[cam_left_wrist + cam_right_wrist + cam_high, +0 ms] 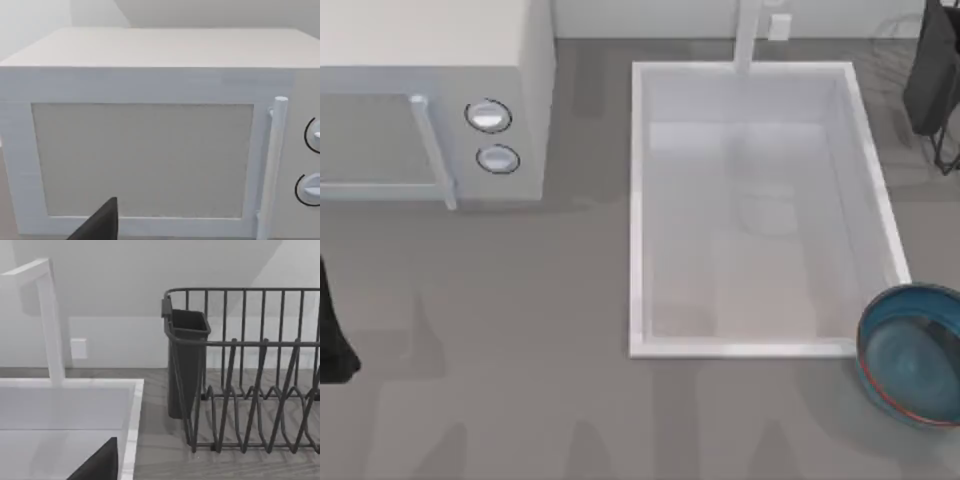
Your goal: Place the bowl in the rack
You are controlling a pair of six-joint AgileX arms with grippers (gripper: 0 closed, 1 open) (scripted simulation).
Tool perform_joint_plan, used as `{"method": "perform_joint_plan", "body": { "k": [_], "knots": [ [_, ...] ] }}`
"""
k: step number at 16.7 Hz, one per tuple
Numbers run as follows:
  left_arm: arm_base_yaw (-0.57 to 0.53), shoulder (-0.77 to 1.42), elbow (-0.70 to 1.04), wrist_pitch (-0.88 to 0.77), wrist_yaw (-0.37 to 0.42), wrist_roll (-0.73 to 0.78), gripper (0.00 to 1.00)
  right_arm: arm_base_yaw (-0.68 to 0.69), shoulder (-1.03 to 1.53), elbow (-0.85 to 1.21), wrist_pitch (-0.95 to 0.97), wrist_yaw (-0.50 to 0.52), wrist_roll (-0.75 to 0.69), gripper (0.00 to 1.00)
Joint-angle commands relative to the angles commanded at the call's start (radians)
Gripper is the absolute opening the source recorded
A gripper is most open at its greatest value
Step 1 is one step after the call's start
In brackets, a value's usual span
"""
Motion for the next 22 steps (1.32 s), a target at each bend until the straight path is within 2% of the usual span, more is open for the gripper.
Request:
{"method": "perform_joint_plan", "body": {
  "k": [4, 7, 18, 22],
  "knots": [
    [0.0, 0.0, 0.0, 0.0, 0.0, 0.0, 1.0, 0.0, 0.034, 0.034, -0.033, 0.001, 0.0, 1.0],
    [0.0, 0.0, 0.0, 0.0, 0.0, 0.0, 1.0, 0.004, 0.164, 0.154, -0.152, 0.001, 0.003, 1.0],
    [0.0, 0.0, 0.0, 0.0, 0.0, 0.0, 1.0, 0.029, 1.128, 0.807, -0.875, -0.019, 0.038, 1.0],
    [0.0, 0.0, 0.0, 0.0, 0.0, 0.0, 1.0, 0.034, 1.347, 0.982, -1.047, -0.015, 0.042, 1.0]
  ]
}}
